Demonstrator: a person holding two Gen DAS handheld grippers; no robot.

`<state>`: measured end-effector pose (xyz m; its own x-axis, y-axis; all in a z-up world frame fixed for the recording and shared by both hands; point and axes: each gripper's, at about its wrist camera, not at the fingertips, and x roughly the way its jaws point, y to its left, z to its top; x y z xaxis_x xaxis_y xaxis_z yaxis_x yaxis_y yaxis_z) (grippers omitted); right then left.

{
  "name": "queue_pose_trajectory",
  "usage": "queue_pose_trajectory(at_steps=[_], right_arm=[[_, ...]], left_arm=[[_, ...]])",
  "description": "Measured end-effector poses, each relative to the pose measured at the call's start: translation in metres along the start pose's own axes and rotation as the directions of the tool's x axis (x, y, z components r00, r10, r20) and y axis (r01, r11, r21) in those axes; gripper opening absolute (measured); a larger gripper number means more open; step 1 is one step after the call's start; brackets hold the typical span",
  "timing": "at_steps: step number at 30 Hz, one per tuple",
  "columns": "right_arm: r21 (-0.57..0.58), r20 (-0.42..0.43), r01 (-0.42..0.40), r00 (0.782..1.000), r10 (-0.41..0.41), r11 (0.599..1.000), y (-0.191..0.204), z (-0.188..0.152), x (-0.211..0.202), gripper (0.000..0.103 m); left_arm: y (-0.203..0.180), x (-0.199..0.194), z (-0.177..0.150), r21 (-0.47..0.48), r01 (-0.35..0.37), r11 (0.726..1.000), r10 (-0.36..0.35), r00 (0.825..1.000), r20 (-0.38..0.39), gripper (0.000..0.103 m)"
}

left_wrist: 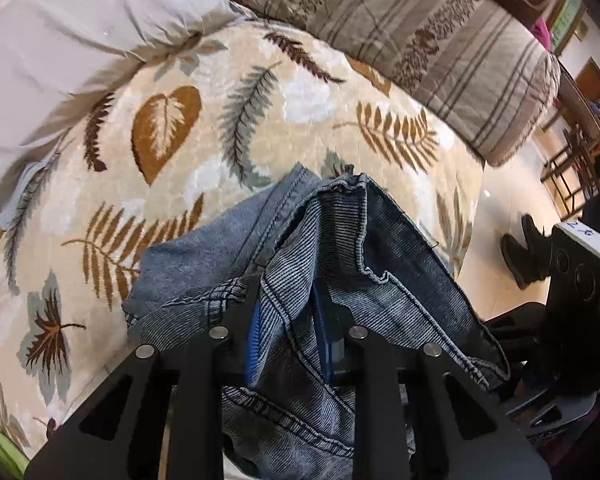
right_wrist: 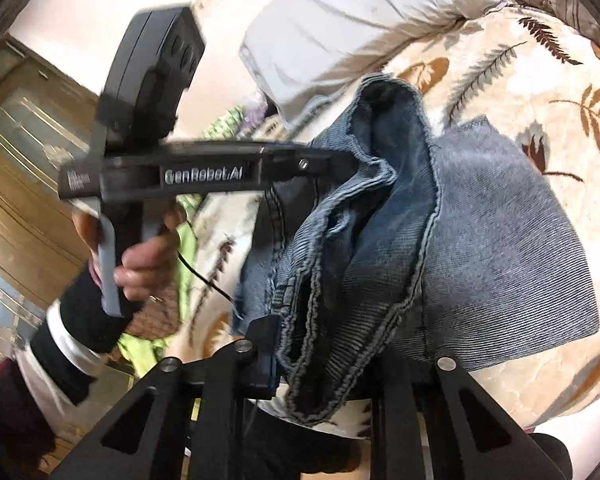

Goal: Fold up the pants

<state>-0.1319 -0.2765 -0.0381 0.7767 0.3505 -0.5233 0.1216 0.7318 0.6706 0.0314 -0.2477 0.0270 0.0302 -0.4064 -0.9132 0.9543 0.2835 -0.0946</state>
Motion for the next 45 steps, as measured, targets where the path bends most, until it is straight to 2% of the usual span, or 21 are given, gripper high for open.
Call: queue_pose_trajectory(at_steps=[5, 7, 10, 13, 18, 21, 24, 25, 28, 29, 31, 32, 34, 37, 40, 42, 43, 44, 45], right_arm=[[0.024, 0.064, 0.000, 0.998, -0.002, 1.000, -0.008, 0.008, -0.016, 0.016], [0.048, 0.092, -0.019, 0.996, 0.014, 0.999, -0.019, 0.008, -0.028, 0.016], [0.091, 0.114, 0.000, 0.993, -0.011, 0.996, -0.044, 0.008, -0.041, 0.016], [0.178, 0.108, 0.024, 0.993, -0.043, 0.984, -0.075, 0.006, -0.041, 0.016], [0.242, 0.062, 0.091, 0.992, -0.109, 0.966, -0.113, -0.005, -0.030, 0.016], [0.259, 0.052, 0.076, 0.994, -0.092, 0.963, -0.119, -0.011, -0.030, 0.017], [0.267, 0.046, 0.061, 0.996, -0.076, 0.962, -0.118, -0.010, -0.040, 0.023], [0.263, 0.048, 0.064, 0.996, -0.079, 0.963, -0.116, -0.010, -0.045, 0.028], [0.245, 0.106, 0.082, 0.988, -0.110, 0.966, -0.114, -0.002, -0.066, 0.035], [0.242, 0.133, 0.089, 0.983, -0.124, 0.966, -0.113, 0.002, -0.073, 0.041], [0.228, 0.186, 0.077, 0.975, -0.121, 0.971, -0.111, 0.014, -0.084, 0.046], [0.220, 0.189, 0.064, 0.976, -0.107, 0.973, -0.109, 0.021, -0.084, 0.047], [0.189, 0.168, 0.043, 0.983, -0.076, 0.981, -0.105, 0.038, -0.070, 0.047], [0.122, 0.133, 0.078, 0.987, -0.094, 0.989, -0.101, 0.056, -0.044, 0.047], [0.087, 0.102, 0.127, 0.985, -0.136, 0.988, -0.103, 0.068, -0.011, 0.047], [0.065, 0.077, 0.153, 0.984, -0.158, 0.986, -0.107, 0.072, 0.005, 0.042], [0.052, 0.043, 0.139, 0.989, -0.141, 0.989, -0.105, 0.073, 0.013, 0.011], [0.034, 0.013, 0.135, 0.991, -0.135, 0.990, -0.102, 0.075, 0.019, 0.002], [0.011, 0.016, 0.127, 0.992, -0.127, 0.992, -0.097, 0.076, 0.015, 0.003]], left_arm=[[-0.005, 0.001, 0.021, -0.072, 0.011, 0.997, -0.011, 1.000, 0.012, 0.021], [-0.011, 0.004, 0.028, -0.077, -0.004, 0.997, 0.005, 1.000, 0.019, 0.021], [-0.019, 0.020, 0.042, -0.106, -0.018, 0.994, 0.019, 1.000, 0.002, 0.021], [-0.026, 0.047, 0.053, -0.142, -0.032, 0.989, 0.028, 0.999, -0.036, 0.021], [-0.036, 0.090, 0.056, -0.152, -0.127, 0.980, 0.111, 0.988, -0.105, 0.021], [-0.039, 0.091, 0.057, -0.159, -0.165, 0.973, 0.151, 0.984, -0.099, 0.021], [-0.034, 0.080, 0.059, -0.204, -0.148, 0.968, 0.130, 0.986, -0.099, 0.022], [-0.029, 0.072, 0.058, -0.232, -0.130, 0.964, 0.111, 0.990, -0.090, 0.022], [-0.012, 0.035, 0.055, -0.322, -0.076, 0.944, 0.078, 0.997, -0.006, 0.025], [-0.004, 0.022, 0.051, -0.355, -0.057, 0.933, 0.072, 0.997, 0.028, 0.033], [0.013, -0.003, 0.041, -0.420, -0.039, 0.907, 0.080, 0.993, 0.081, 0.046], [0.019, -0.011, 0.034, -0.442, -0.050, 0.896, 0.097, 0.992, 0.085, 0.050], [0.028, -0.020, 0.011, -0.476, -0.043, 0.879, 0.100, 0.991, 0.095, 0.051], [0.040, -0.014, -0.032, -0.531, -0.003, 0.847, 0.052, 0.996, 0.079, 0.051], [0.050, 0.003, -0.063, -0.595, 0.035, 0.803, 0.004, 0.998, 0.065, 0.051], [0.053, 0.017, -0.071, -0.636, 0.067, 0.769, -0.042, 0.998, 0.053, 0.050], [0.054, 0.020, -0.072, -0.642, 0.060, 0.764, -0.040, 0.998, 0.046, 0.050], [0.052, 0.020, -0.070, -0.640, 0.047, 0.767, -0.024, 0.999, 0.045, 0.049], [0.050, 0.018, -0.067, -0.636, 0.037, 0.771, -0.006, 0.999, 0.051, 0.049]])
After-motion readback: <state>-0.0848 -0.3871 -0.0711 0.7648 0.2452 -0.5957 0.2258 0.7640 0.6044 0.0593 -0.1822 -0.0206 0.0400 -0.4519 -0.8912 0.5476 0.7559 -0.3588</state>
